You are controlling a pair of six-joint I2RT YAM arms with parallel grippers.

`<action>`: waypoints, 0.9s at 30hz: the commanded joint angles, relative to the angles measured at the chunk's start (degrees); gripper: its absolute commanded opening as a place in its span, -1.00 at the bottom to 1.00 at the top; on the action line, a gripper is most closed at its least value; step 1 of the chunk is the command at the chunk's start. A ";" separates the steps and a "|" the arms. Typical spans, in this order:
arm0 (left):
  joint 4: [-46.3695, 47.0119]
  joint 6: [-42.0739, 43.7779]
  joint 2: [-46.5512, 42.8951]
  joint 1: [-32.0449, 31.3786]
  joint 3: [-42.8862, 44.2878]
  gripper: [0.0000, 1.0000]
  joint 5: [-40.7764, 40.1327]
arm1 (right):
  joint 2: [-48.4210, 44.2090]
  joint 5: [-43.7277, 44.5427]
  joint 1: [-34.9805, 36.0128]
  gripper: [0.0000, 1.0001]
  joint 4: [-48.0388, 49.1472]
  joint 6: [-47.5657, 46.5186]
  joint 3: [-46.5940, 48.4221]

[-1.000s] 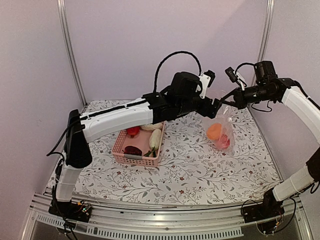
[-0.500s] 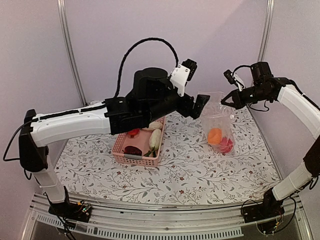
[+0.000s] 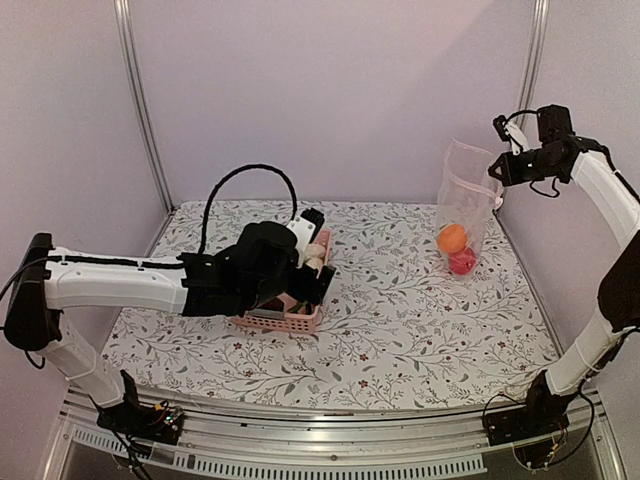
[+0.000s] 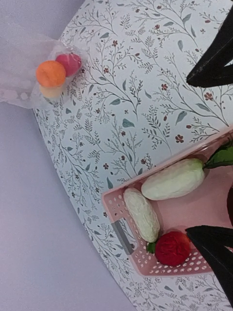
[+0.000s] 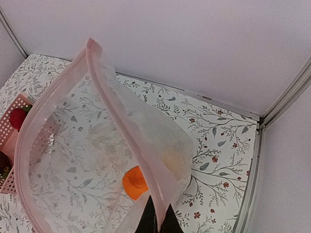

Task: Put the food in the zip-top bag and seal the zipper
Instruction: Adjust the zipper food storage bag at the corner of the board.

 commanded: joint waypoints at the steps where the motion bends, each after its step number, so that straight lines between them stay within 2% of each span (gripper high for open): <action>1: -4.54 -6.72 -3.11 0.75 -3.84 0.97 -2.75 | -0.06 7.02 -0.56 -1.00 0.82 -2.91 4.26; 6: -6.92 -10.84 -4.04 0.93 -5.70 0.98 -2.81 | -0.54 2.83 0.02 -1.00 3.49 -1.66 1.46; 12: -16.15 -14.60 -1.73 2.80 -1.06 0.97 -0.69 | -0.94 -2.80 6.18 -1.00 10.70 -1.00 -10.53; 19: -27.02 -16.39 2.10 6.05 4.59 0.96 1.57 | -0.61 -11.80 9.10 -1.00 12.62 -1.46 -16.80; 27: -27.81 -17.18 2.87 14.30 5.51 0.86 6.13 | -5.21 -16.90 9.12 -1.00 14.67 -2.28 -23.90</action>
